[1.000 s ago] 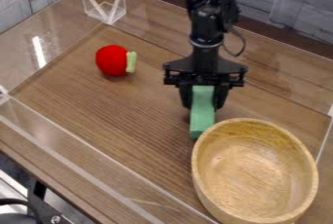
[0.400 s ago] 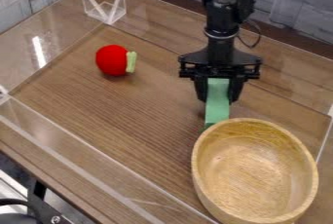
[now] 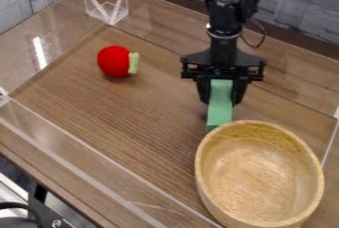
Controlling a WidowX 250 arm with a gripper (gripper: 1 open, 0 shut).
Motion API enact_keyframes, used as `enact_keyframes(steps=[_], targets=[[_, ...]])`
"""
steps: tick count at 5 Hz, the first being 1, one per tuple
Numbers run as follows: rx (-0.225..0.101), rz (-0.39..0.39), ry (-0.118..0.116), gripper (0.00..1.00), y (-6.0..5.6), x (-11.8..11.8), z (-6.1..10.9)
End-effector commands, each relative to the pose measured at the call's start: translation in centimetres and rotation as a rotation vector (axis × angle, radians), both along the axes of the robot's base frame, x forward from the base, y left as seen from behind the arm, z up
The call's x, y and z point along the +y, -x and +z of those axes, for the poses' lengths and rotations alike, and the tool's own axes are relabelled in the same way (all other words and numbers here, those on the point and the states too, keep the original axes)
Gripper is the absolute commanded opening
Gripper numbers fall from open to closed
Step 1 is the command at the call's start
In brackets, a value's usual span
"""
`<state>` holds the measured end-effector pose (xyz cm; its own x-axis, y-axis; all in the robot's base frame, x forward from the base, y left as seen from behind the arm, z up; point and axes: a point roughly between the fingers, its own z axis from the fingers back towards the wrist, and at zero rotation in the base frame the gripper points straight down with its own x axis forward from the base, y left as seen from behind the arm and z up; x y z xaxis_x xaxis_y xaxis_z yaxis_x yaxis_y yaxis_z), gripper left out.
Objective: Put the green stick in the brown bowl
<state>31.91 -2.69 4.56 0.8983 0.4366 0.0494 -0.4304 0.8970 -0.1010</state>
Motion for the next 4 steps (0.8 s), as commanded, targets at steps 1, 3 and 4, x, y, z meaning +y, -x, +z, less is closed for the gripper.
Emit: enact_keyframes(steps=[1, 3, 4], targets=[[-0.089, -0.028, 0.011, 0.00, -0.8, -0.4, 2.1], [-0.102, -0.086, 0.021, 0.00, -1.6, -0.4, 1.9], [-0.112, -0.106, 0.025, 0.00, -2.6, 0.3, 2.1]])
